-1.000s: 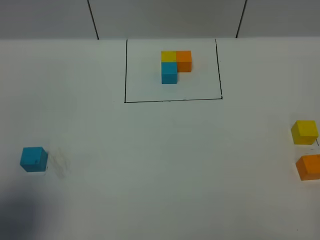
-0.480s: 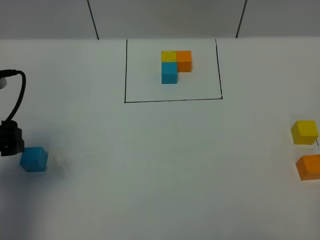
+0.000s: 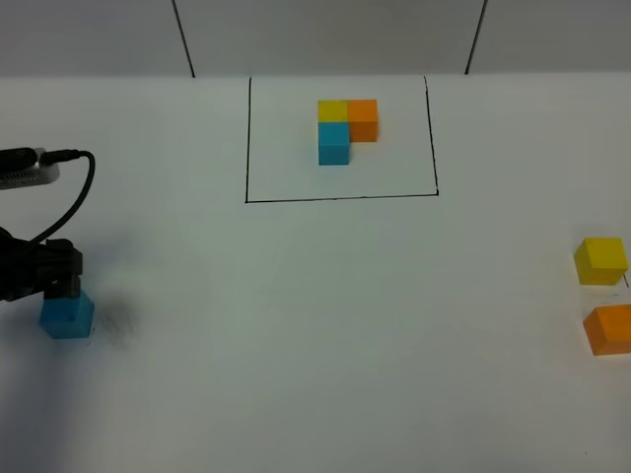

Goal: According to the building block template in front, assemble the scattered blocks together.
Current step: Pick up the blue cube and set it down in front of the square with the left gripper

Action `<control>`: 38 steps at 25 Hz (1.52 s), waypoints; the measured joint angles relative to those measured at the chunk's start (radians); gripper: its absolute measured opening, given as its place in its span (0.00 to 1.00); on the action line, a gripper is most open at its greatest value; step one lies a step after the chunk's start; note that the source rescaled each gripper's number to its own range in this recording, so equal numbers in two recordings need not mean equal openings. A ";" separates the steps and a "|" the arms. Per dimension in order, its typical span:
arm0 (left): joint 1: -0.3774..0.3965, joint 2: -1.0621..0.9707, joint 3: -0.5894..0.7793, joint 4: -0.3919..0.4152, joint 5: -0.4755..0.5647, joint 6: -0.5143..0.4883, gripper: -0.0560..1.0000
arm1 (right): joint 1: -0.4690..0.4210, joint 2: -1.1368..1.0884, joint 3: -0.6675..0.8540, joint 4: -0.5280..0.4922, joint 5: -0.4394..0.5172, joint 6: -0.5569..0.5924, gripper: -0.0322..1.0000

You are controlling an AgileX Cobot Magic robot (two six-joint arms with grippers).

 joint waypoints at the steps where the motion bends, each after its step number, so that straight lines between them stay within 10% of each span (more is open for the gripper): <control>1: 0.000 0.017 0.000 0.000 -0.017 0.000 0.84 | 0.000 0.000 0.000 0.000 0.000 0.000 0.05; 16: 0.000 0.264 -0.001 0.000 -0.173 0.000 0.73 | 0.000 0.000 0.000 0.000 0.000 0.000 0.05; 22: 0.000 0.272 -0.002 0.000 -0.205 0.007 0.05 | 0.000 0.000 0.000 0.000 0.000 0.000 0.05; 23: 0.000 0.272 -0.005 0.000 -0.205 0.027 0.06 | 0.000 0.000 0.000 0.000 0.000 0.000 0.05; 38: -0.409 0.267 -0.379 -0.222 0.161 0.900 0.06 | 0.000 0.000 0.000 0.000 0.000 0.001 0.05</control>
